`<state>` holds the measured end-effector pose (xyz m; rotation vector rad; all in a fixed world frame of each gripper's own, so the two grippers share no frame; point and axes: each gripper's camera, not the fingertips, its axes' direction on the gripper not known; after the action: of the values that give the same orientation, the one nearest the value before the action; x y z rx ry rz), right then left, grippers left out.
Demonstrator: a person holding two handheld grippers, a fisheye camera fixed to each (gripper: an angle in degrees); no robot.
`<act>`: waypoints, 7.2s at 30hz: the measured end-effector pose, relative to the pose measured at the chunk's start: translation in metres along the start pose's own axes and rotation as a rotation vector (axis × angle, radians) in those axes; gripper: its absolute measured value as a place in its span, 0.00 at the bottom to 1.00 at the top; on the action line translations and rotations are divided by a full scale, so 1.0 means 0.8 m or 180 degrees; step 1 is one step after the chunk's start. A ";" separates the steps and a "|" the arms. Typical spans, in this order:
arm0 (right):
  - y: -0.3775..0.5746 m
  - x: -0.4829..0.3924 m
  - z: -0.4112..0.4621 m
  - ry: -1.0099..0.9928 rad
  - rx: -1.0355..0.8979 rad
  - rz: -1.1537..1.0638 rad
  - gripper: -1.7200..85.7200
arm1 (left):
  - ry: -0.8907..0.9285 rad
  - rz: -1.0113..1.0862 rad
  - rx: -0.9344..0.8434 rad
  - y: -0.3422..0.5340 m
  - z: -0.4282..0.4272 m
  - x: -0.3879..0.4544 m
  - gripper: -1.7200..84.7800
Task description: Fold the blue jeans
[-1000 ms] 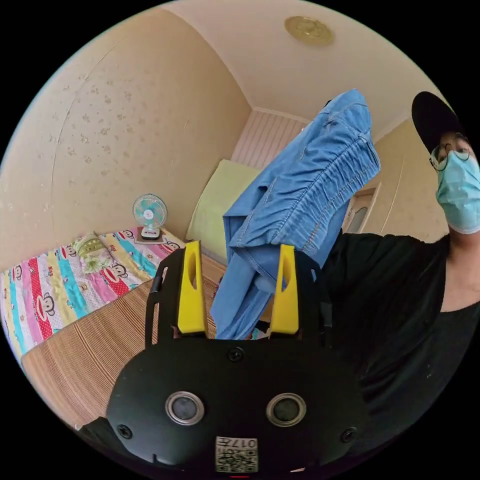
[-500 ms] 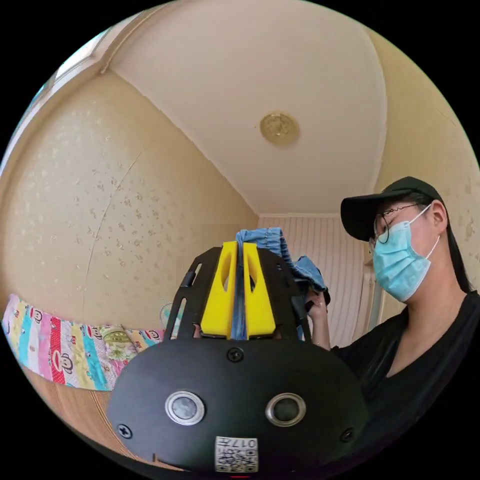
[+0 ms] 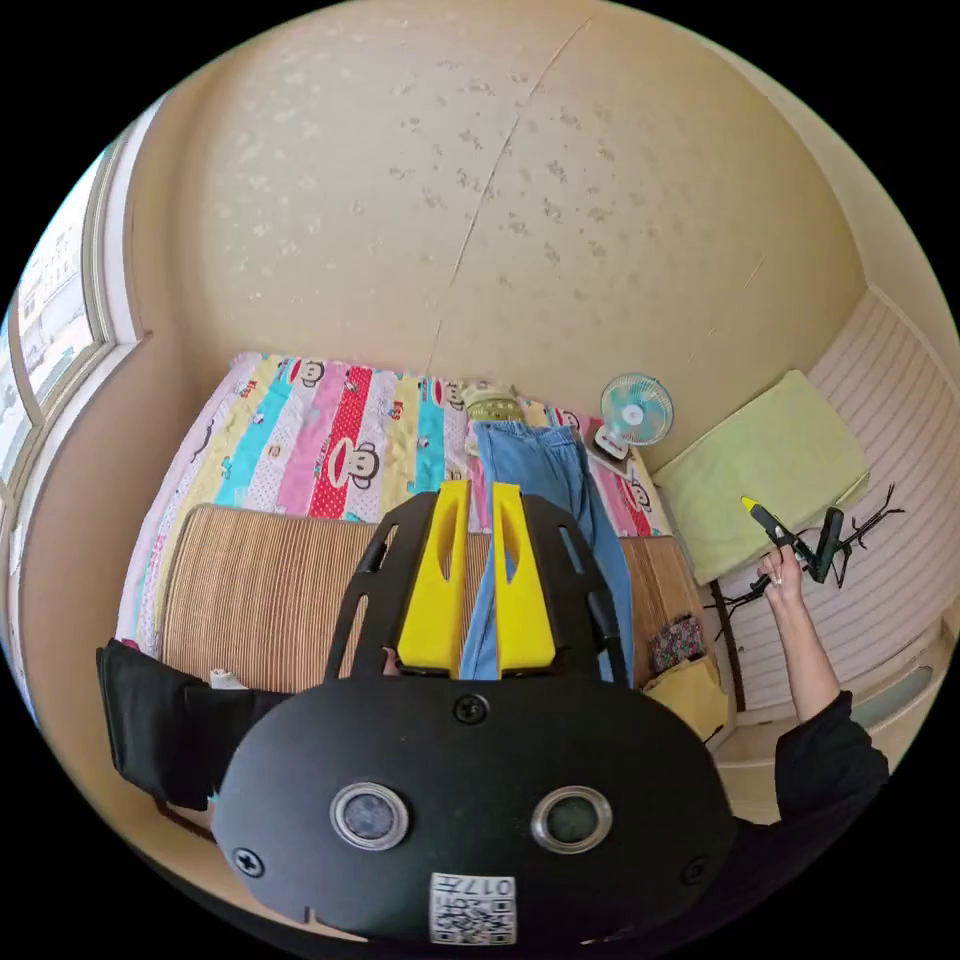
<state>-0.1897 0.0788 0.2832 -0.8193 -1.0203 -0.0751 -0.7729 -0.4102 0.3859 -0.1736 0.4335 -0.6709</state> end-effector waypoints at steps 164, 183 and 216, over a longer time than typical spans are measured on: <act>0.184 0.396 0.534 0.0478 -0.1272 0.0857 0.04 | 0.2472 -0.2069 -0.2308 0.488 0.015 -0.510 0.08; 0.116 0.364 0.477 -0.1119 -0.0917 0.0901 0.09 | 0.2348 -0.1924 -0.2184 0.472 0.007 -0.461 0.09; 0.587 0.382 -0.046 -0.2881 -0.1161 0.1871 0.06 | 0.3065 -0.0728 -0.2267 0.404 0.152 -0.430 0.02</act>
<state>0.2005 0.4809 0.2435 -1.5238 -1.5806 0.6868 -0.7775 0.0597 0.5143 -0.5840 1.5985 -0.7753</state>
